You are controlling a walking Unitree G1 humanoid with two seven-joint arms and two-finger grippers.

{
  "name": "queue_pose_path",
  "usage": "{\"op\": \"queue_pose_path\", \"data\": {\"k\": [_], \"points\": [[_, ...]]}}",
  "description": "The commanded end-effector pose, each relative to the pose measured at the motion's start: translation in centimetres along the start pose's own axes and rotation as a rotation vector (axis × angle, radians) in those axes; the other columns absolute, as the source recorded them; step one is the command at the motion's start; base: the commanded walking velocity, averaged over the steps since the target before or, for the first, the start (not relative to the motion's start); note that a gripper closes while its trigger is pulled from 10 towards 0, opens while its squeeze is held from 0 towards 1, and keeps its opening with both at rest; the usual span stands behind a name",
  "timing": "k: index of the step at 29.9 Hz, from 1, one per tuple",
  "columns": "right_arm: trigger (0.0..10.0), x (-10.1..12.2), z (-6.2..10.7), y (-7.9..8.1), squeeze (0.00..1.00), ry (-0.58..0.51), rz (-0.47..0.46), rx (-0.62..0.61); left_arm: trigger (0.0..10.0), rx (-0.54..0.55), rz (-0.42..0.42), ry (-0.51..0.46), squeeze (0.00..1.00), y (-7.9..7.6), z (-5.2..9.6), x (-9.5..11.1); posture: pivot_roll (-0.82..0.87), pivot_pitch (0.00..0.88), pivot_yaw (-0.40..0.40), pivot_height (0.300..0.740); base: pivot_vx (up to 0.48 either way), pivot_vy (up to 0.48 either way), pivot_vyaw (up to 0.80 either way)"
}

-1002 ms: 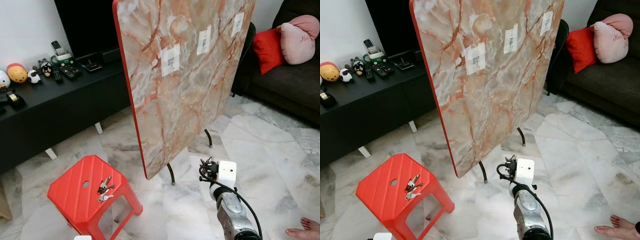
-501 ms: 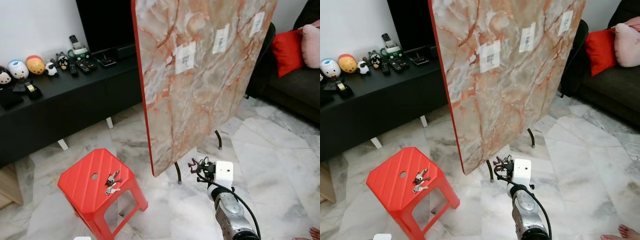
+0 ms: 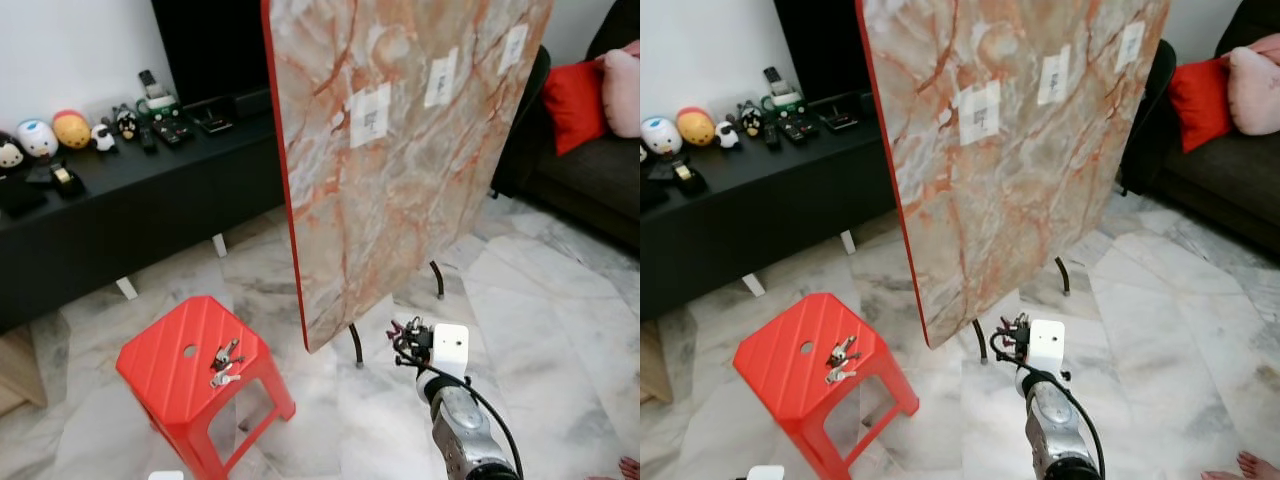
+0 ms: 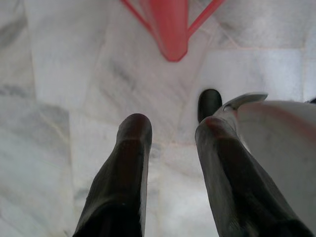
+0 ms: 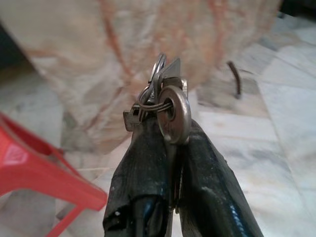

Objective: Hang keys on a hook

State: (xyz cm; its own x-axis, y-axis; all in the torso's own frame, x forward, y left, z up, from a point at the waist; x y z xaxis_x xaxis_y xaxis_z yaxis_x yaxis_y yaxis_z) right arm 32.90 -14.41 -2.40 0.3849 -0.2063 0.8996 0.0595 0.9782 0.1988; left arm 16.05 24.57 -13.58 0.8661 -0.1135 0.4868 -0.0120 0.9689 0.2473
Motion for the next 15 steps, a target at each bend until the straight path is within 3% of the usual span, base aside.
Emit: {"op": "queue_pose_path", "data": {"k": [1, 10, 15], "points": [[10.0, 0.74, -0.27, 0.45, 0.00, -0.022, -0.003, 0.009, 10.0, 0.001, -0.002, 0.030, 0.00, 0.20, 0.16, -1.03, 0.07, 0.000, -0.031, 0.740, 0.000, 0.000, 0.00], [10.0, 0.72, -0.29, 0.48, 0.00, -0.021, -0.005, 0.009, 10.0, 0.004, 0.000, 0.031, 0.00, 0.56, 0.14, -0.98, 0.07, 0.000, -0.030, 0.740, 0.000, 0.000, 0.00], [10.0, 0.68, -0.30, 0.46, 0.00, -0.018, -0.004, 0.007, 10.0, 0.001, 0.001, 0.032, 0.00, 0.45, 0.13, -0.98, 0.07, 0.000, -0.030, 0.740, 0.245, 0.000, 0.00]]}}
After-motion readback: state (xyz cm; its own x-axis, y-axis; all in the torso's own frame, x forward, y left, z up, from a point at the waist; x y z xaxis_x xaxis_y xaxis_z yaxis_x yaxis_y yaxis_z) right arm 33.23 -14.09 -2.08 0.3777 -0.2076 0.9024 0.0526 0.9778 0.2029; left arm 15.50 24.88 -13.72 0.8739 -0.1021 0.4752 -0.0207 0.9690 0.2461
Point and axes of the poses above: a point about 5 cm out from each wrist's last joint towards the gripper, its own z axis pointing back from the gripper into the wrist, its own x axis along the axis of the wrist's last joint, y = z × x, the point moved 5 cm from there along -z, pointing out of the wrist towards the gripper, and after that the axes turned 6 degrees about -z, right-handed, at the moved point
